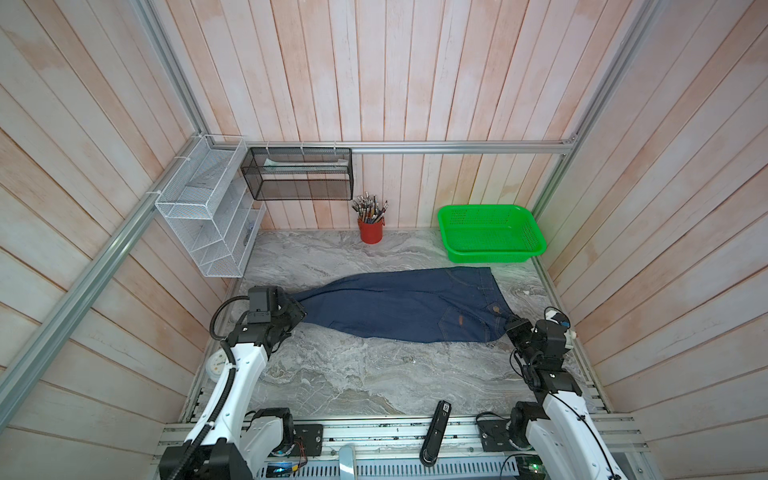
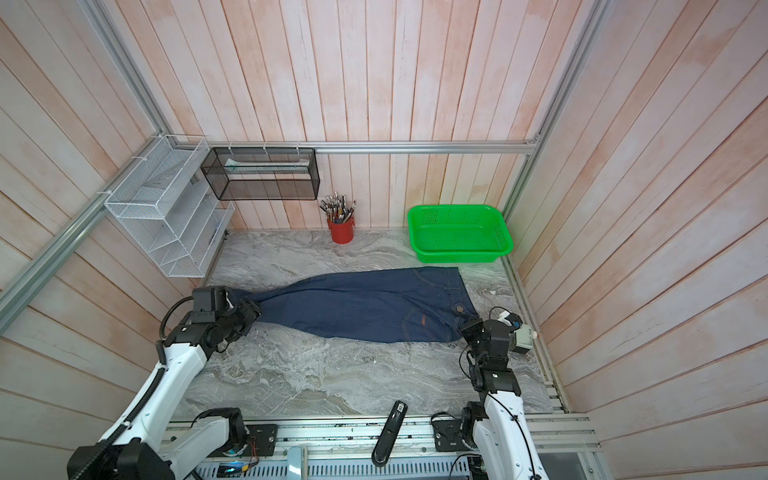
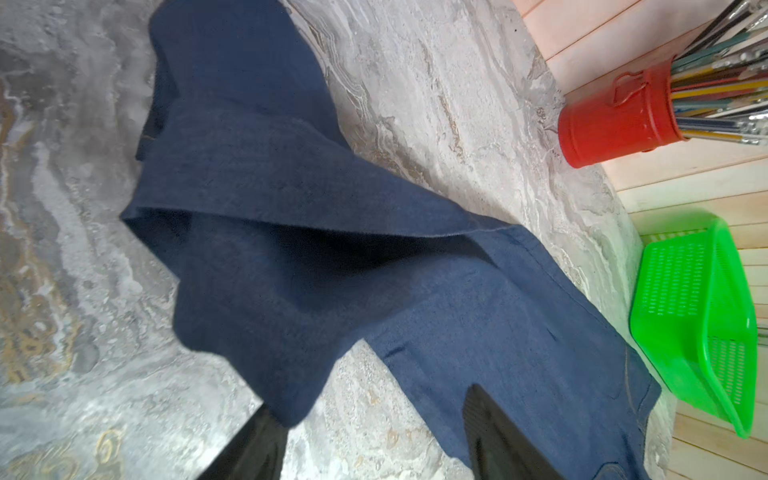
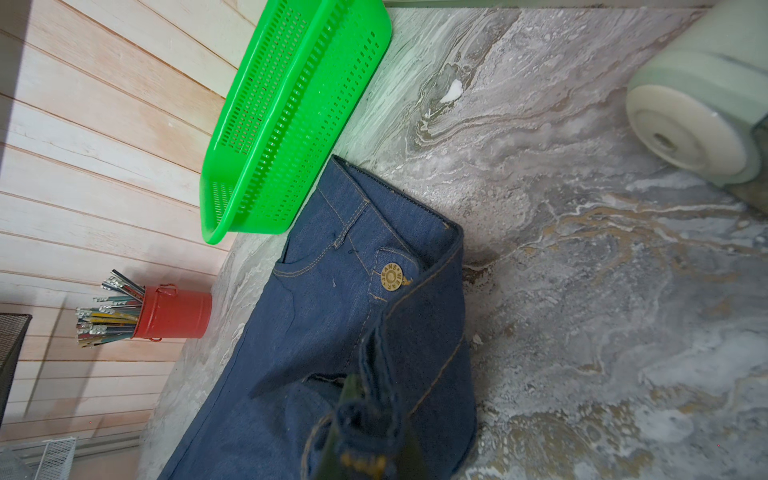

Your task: Fold and stack the trousers

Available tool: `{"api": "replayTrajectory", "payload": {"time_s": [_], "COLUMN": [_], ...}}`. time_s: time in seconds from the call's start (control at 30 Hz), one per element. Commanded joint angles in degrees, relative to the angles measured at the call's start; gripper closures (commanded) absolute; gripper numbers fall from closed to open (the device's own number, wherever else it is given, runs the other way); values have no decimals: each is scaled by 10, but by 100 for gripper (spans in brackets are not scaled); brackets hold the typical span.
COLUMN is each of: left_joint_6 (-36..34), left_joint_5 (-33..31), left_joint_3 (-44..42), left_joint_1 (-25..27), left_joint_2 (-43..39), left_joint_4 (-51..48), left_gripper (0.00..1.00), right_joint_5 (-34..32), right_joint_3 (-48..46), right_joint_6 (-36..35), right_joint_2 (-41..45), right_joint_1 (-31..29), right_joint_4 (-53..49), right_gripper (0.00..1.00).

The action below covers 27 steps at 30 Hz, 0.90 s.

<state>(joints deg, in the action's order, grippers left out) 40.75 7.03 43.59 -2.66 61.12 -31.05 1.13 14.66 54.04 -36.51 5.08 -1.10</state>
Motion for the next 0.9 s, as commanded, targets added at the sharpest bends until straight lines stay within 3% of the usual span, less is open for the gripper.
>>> {"api": "replayTrajectory", "payload": {"time_s": [0.0, 0.13, 0.27, 0.4, 0.5, 0.67, 0.87], "left_joint_6": [-24, -32, -28, -45, -64, -64, -10], "left_joint_5": [-14, -11, 4, -25, -39, -23, -36], "left_joint_3": [59, 93, 129, 167, 176, 171, 99], "left_joint_1": [2, 2, 5, 6, -1, -9, -56], "left_joint_2": [31, 65, 47, 30, 65, 148, 130], "left_joint_4": [46, 49, 27, -5, 3, 36, 95], "left_gripper": [31, 31, 31, 31, 31, 29, 26], "right_joint_5": [-5, -2, 0, -2, -2, 1, 1], "right_joint_3": [-8, -10, -5, -6, -12, -16, -14], "right_joint_6": [5, 11, 10, 9, 11, 15, 13], "right_joint_2": [7, 7, 5, 1, -2, -2, 0], "right_joint_1": [4, 3, 3, 3, 3, 3, 2], "right_joint_4": [-7, -4, -4, 0, 8, 10, 10], "right_gripper": [100, 100, 100, 100, 100, 100, 100]}}
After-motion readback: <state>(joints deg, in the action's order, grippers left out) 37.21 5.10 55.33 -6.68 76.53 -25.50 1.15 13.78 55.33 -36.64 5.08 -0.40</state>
